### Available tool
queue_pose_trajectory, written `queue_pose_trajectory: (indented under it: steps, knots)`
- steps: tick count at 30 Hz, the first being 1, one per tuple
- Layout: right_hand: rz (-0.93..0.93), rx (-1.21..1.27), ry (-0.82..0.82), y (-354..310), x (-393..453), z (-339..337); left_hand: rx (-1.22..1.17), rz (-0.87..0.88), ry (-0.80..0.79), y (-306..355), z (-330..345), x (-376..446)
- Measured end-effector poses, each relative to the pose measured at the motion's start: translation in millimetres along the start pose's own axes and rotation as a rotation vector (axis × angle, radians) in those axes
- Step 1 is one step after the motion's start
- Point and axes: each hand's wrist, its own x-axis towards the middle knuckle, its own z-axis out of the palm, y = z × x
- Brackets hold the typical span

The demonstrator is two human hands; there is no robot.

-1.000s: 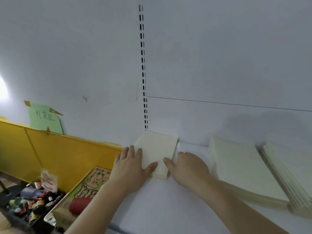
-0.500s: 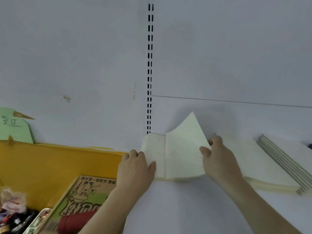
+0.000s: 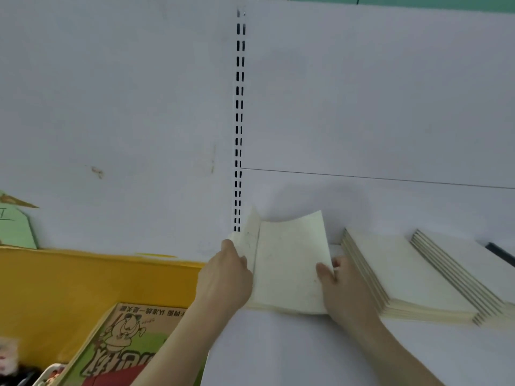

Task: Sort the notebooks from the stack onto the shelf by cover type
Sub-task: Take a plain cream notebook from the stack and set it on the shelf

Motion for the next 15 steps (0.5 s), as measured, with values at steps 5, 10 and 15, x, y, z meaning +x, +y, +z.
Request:
queue_pose_trajectory:
  steps: [5,10,15]
  knots:
    - [0.024,0.125,0.054,-5,-3,-3,-0.831,-0.145,0.059,-4,0,-18]
    - [-0.058,0.308,0.078,-23,-17,-13,-1.157,-0.131,0.016,7,0,-34]
    - [-0.117,0.376,0.138,-27,-24,-20,-1.009,0.046,0.049,16,4,-45]
